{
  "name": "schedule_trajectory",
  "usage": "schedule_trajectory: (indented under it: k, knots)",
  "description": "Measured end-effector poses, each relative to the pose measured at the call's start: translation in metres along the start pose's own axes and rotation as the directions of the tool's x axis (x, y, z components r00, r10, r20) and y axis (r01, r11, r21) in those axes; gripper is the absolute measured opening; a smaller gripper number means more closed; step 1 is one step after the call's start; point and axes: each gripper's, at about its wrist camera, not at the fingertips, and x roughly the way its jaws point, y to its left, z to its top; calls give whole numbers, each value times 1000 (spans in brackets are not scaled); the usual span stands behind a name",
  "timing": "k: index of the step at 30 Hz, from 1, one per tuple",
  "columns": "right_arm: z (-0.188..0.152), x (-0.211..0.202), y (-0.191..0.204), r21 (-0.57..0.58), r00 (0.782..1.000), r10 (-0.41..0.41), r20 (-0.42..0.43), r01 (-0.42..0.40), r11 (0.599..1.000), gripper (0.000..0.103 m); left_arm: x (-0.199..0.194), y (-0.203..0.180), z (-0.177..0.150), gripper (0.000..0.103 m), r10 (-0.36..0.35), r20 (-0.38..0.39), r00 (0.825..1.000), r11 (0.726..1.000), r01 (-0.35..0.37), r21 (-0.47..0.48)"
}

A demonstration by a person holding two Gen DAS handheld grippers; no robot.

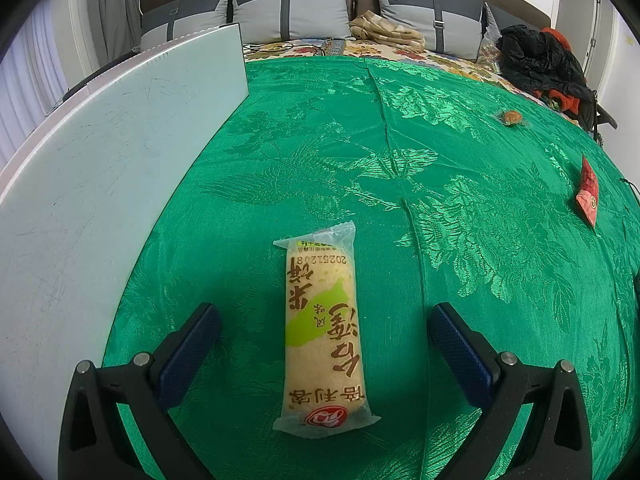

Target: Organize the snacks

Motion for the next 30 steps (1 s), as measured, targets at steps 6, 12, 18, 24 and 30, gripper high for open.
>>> schedule_trajectory:
  k: [6,12,18,24,30]
  knots:
    - [0,3,5,-25,1000,1,-8,-1,1000,79,0,0,0,103,0,0,1000,1000,0,0]
    - [0,3,3,-24,1000,2,-7,-2,1000,79,0,0,0,103,0,0,1000,1000,0,0]
    - [0,3,2,-23,1000,2,-7,-2,1000,79,0,0,0,103,1,0,1000,1000,-1,0]
    - [0,3,2,-24,1000,2,-7,-2,1000,80,0,0,0,103,0,0,1000,1000,0,0]
    - [0,3,2,-24,1000,2,-7,-2,1000,80,0,0,0,103,1,0,1000,1000,-1,-1]
